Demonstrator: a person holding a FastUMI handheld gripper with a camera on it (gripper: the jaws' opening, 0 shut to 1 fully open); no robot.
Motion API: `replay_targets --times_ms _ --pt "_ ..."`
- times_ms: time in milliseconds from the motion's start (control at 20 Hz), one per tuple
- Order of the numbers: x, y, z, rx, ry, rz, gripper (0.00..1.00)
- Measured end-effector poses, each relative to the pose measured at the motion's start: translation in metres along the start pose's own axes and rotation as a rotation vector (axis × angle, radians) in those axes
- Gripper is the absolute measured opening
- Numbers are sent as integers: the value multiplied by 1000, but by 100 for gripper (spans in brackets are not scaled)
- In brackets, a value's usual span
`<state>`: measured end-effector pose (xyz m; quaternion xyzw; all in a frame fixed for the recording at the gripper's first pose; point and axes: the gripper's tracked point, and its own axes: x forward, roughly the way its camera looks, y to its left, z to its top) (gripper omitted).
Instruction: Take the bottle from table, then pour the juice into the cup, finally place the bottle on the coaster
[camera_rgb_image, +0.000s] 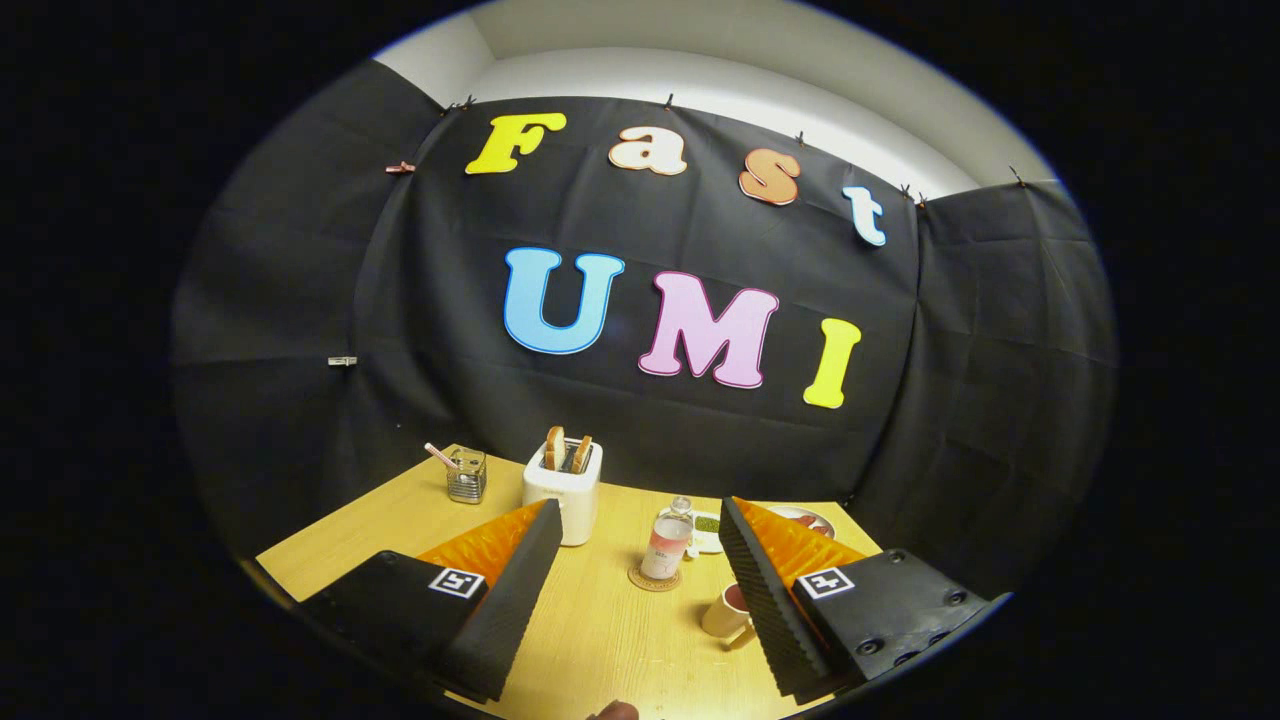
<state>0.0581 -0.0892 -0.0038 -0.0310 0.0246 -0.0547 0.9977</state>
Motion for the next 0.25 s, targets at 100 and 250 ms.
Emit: replay_targets --times_ms 100,250 --pt "2 2 -4 47 8 -6 97" --pt "0 -5 -7 56 18 -28 97"
